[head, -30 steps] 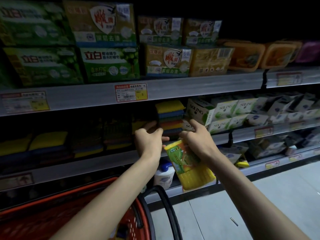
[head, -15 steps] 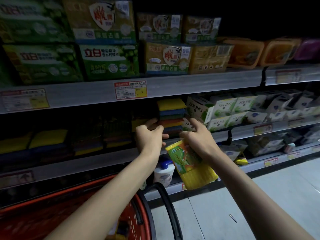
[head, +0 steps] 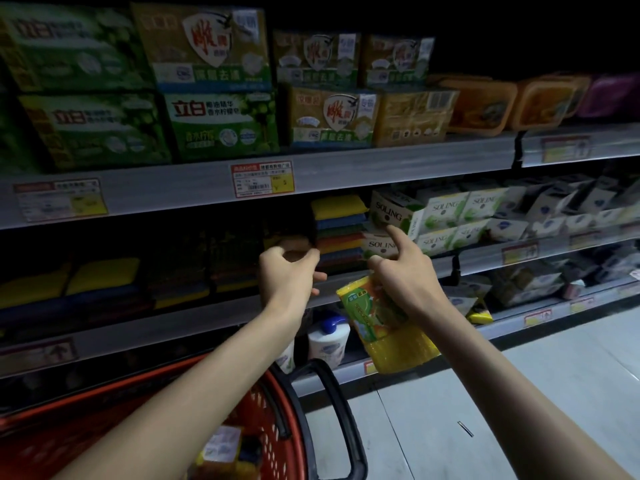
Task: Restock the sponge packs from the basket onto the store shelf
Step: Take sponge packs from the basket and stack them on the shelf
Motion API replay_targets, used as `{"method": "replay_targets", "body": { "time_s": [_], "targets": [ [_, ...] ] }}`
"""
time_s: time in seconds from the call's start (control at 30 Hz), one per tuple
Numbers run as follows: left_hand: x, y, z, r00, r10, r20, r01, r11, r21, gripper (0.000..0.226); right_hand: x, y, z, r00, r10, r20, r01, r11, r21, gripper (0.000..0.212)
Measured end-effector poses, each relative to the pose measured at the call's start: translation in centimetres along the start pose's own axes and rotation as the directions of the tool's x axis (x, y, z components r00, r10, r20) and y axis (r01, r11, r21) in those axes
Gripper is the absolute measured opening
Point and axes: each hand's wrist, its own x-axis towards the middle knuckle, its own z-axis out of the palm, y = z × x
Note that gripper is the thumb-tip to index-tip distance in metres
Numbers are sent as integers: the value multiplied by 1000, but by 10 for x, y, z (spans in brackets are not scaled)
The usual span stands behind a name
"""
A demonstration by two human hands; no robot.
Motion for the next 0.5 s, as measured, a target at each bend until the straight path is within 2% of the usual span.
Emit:
{"method": "replay_targets", "body": {
  "time_s": [0.1, 0.2, 0.27, 0.37, 0.5],
  "targets": [
    [-11, 1, -22, 993, 86, 85, -91, 994, 62, 28, -7, -4, 0, 999, 24, -27, -22, 998, 65, 73],
    [-26, 5, -47, 972, 159, 173, -176, 980, 88, 11, -16, -12, 2, 998, 53, -15, -49, 983, 179, 57],
    [-35, 11, -63, 951, 198, 237, -228, 968, 105, 9, -22, -20, 4, 998, 61, -1, -58, 964, 260, 43],
    [-48, 21, -89, 936, 168, 309, -211, 971, 111, 14, -34, -33, 11, 998, 53, 32, -61, 924, 378, 24],
    [-65, 36, -127, 917, 149, 370, -213, 968, 137, 25, -56, -54, 24, 993, 63, 104, -108, 848, 518, 19]
  ]
}}
